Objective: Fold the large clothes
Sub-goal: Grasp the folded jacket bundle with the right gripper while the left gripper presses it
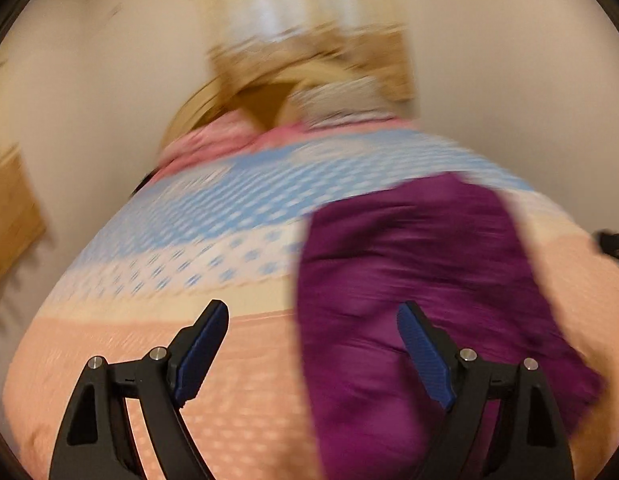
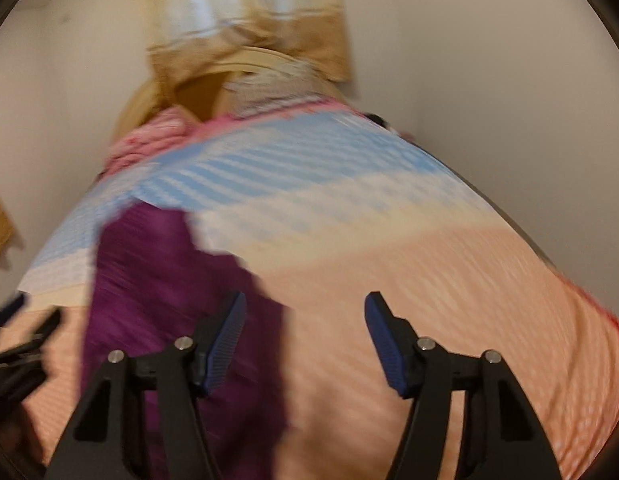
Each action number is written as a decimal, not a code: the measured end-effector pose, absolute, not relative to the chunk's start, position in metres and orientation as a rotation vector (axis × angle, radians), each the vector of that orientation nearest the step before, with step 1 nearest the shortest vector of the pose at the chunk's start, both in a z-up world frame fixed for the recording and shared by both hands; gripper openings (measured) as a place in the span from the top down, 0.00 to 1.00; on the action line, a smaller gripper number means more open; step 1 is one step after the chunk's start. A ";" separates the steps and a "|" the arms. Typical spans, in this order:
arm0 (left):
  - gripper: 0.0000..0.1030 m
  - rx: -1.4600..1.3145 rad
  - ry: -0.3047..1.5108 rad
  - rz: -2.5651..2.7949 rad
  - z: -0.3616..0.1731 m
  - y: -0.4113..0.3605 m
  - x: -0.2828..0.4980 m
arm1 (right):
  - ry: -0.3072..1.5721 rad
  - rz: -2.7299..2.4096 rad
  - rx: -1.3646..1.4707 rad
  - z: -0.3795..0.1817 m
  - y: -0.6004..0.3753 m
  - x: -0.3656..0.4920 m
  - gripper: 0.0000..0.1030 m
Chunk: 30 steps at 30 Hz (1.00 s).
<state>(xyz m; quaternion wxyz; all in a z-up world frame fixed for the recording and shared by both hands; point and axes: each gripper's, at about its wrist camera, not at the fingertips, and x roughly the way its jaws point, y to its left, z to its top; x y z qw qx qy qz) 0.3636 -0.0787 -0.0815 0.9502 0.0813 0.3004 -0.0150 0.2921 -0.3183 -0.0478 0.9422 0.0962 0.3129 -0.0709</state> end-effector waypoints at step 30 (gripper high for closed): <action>0.16 0.138 0.716 -0.099 -0.146 -0.143 0.431 | 0.764 -0.228 0.356 -0.160 -0.322 0.365 0.43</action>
